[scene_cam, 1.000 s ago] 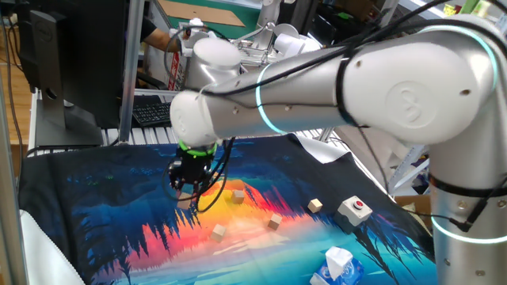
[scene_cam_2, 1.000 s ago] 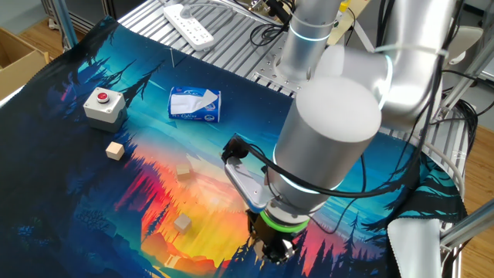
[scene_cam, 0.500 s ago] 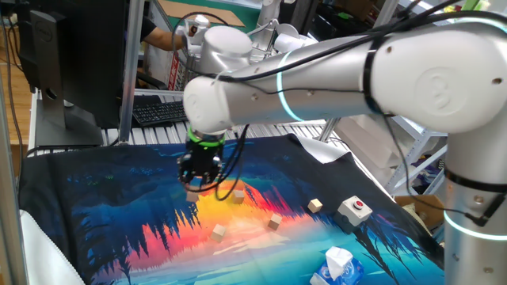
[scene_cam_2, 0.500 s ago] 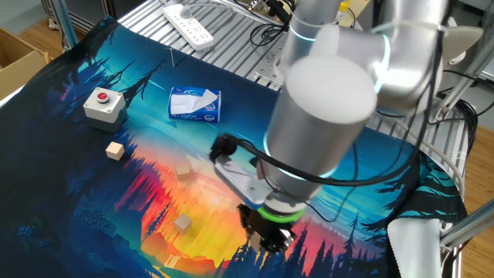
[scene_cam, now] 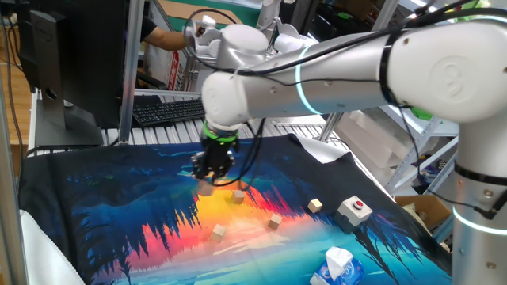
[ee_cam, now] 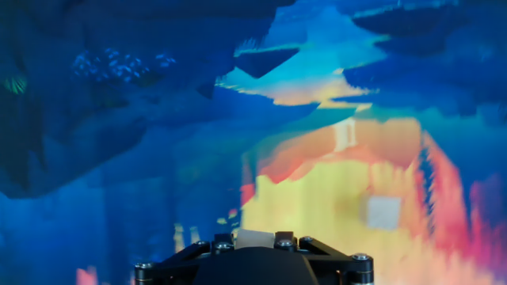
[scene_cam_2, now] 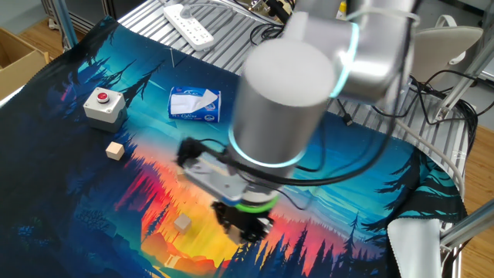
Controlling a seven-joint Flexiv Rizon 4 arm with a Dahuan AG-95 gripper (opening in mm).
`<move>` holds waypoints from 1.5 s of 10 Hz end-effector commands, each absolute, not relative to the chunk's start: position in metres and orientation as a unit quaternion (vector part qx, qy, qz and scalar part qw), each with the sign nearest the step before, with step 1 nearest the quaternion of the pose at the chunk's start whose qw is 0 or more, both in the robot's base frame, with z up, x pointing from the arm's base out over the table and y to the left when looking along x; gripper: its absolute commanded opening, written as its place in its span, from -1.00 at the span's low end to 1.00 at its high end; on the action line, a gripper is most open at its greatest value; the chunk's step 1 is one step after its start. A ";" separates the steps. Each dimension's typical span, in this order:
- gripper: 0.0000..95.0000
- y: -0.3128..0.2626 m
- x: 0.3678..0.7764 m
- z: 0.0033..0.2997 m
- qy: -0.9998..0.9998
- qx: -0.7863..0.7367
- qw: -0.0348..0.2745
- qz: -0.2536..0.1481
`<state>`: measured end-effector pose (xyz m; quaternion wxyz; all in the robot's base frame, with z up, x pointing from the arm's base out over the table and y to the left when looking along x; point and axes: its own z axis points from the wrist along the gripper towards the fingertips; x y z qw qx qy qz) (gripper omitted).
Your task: Stack the blocks in a vertical line of five
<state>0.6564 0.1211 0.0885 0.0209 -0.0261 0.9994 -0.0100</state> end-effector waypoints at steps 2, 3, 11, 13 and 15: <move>-1.00 0.087 0.663 0.088 0.996 -0.083 0.025 -0.014; -1.00 0.081 0.664 0.088 0.995 -0.092 0.025 -0.014; -1.00 0.044 0.665 0.081 0.993 -0.115 0.033 -0.016; -1.00 0.036 0.671 0.082 0.993 -0.115 0.031 -0.015; -1.00 0.029 0.676 0.080 0.993 -0.114 0.031 -0.013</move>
